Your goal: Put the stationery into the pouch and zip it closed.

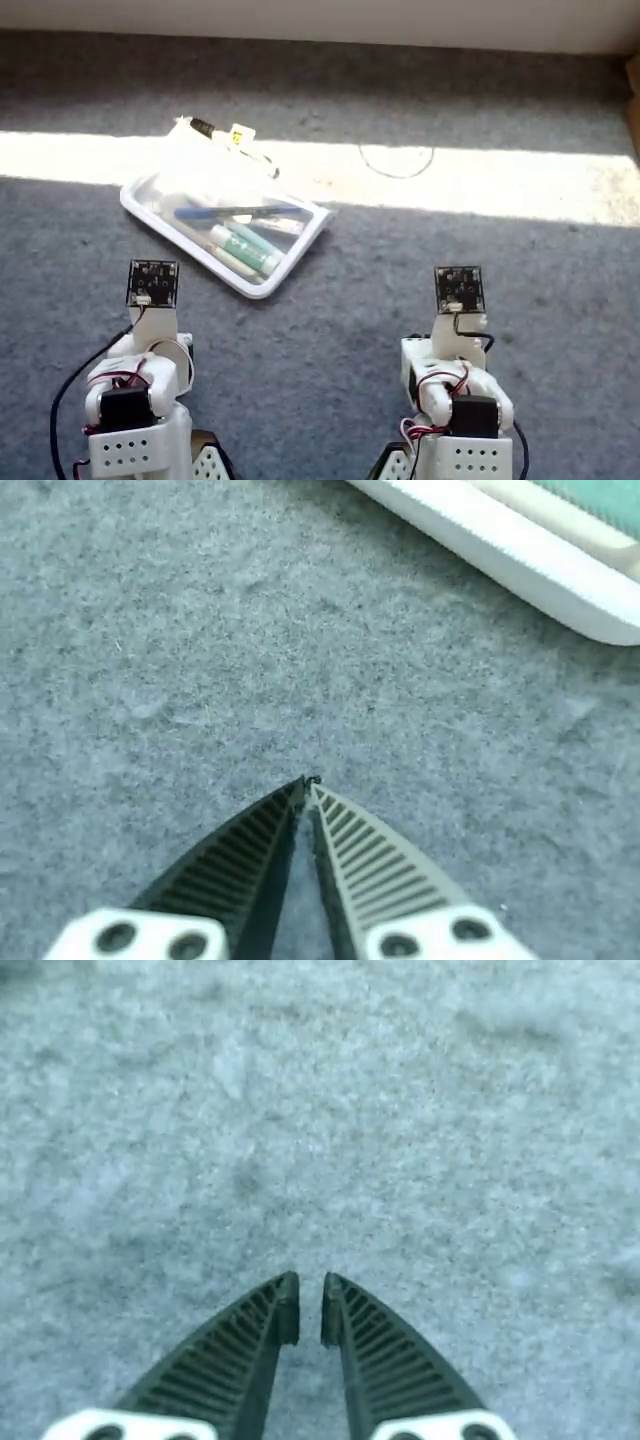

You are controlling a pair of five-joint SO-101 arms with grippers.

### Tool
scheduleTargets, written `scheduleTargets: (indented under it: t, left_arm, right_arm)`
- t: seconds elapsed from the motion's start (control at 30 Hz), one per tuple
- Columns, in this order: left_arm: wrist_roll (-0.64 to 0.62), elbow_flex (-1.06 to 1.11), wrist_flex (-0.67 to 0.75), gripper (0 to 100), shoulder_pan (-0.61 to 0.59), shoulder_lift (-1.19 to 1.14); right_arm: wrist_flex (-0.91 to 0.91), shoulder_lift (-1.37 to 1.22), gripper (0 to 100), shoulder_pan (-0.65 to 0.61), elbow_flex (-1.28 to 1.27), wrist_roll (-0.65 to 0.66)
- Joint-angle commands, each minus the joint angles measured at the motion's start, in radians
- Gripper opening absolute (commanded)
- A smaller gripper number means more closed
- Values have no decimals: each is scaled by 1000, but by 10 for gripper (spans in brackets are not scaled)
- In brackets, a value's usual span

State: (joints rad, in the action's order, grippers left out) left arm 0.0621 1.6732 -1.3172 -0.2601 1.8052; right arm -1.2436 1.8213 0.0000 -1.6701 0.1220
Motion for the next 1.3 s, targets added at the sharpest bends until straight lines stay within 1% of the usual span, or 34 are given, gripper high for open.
scheduleTargets:
  t: [0.0,0.27,0.4,1.27]
  left_arm:
    - [-8,22,-6,7,-12,7]
    - [3,22,-6,6,2,7]
    - [98,22,-5,6,42,7]
    - [97,22,-5,7,39,7]
  right_arm:
    - [-7,15,41,-4,-124,11]
    - [-7,15,41,-4,-124,9]
    - [-7,15,41,-4,-124,9]
    - [-7,15,41,-4,-124,8]
